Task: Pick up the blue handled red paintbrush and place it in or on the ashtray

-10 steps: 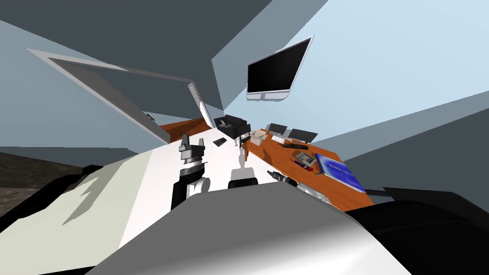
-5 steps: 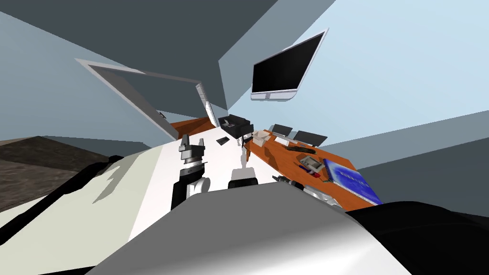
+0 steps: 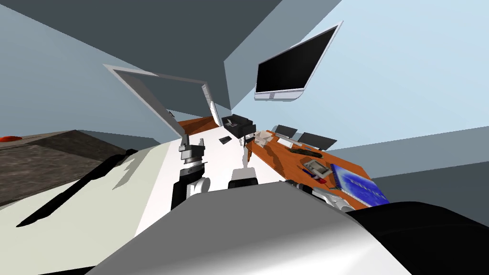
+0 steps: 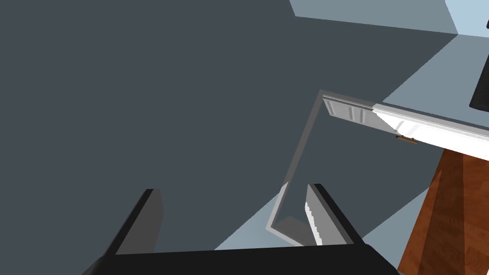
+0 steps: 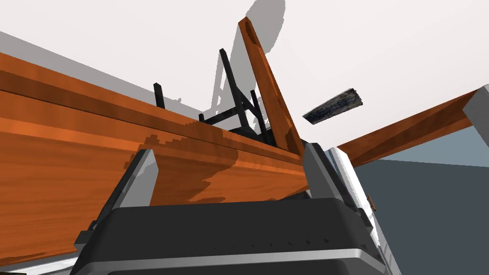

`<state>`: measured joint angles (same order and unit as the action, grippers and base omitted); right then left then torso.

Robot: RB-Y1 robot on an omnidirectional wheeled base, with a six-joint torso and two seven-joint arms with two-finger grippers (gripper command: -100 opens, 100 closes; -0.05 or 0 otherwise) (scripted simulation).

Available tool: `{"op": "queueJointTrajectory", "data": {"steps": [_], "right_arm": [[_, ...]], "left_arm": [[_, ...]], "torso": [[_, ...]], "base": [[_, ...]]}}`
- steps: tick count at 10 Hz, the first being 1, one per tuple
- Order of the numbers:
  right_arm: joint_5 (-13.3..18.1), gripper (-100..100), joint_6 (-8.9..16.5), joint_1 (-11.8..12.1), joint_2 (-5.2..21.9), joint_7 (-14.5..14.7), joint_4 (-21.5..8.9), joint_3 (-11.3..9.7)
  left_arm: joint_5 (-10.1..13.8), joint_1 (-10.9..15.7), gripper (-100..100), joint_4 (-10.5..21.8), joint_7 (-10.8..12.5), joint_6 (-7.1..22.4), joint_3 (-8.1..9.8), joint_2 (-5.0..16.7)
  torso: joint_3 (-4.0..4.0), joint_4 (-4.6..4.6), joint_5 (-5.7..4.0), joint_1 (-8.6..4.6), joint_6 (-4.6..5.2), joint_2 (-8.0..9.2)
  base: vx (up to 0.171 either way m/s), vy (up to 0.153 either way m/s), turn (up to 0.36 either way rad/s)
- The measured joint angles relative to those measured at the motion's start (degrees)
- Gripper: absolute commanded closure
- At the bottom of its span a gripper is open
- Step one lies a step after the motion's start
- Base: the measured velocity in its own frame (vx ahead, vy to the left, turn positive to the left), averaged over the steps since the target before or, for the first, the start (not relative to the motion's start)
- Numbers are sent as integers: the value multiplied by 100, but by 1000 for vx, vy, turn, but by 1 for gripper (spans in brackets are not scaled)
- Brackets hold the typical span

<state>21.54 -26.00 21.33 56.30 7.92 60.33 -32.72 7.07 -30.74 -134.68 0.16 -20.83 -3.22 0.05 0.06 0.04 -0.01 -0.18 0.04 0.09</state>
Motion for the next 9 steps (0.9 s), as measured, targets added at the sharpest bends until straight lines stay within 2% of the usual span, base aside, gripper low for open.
{"op": "queueJointTrajectory", "data": {"steps": [1, 2, 3, 5, 7, 9], "right_arm": [[44, -100, 0, 39, 55, 27, -98, -18], [148, -100, -75, -74, 143, 41, -372, -123], [174, -100, -22, 45, 311, 22, -302, -136], [193, -100, -59, 21, 299, 55, -501, -136], [337, -100, -190, -120, 361, 90, -937, -258], [536, -100, -307, -189, 623, 106, -1385, -412]], "left_arm": [[0, -1, 0, 0, 0, 0, 0, 0], [0, 0, 0, 0, 0, 0, 0, 0], [0, -1, 0, 0, 0, 0, 1, 0], [0, -1, 0, 0, 0, 0, 0, 0], [0, -1, 0, 0, 0, 0, 1, 0], [0, 0, 0, 0, 0, 0, 1, 1]], "torso": [[0, 0, -2, -2, 5, 0], [0, 0, -2, -11, 0, 0], [2, 0, -3, -9, 6, 3], [-1, 0, -1, 8, 5, -1], [0, 0, -3, -4, 6, 0], [3, 1, -5, -23, -2, 4]], "base": [[-13, -53, 182], [-15, -50, 106], [-6, -22, -1], [-5, -10, 106], [-17, -48, 113], [-29, -85, 210]]}}
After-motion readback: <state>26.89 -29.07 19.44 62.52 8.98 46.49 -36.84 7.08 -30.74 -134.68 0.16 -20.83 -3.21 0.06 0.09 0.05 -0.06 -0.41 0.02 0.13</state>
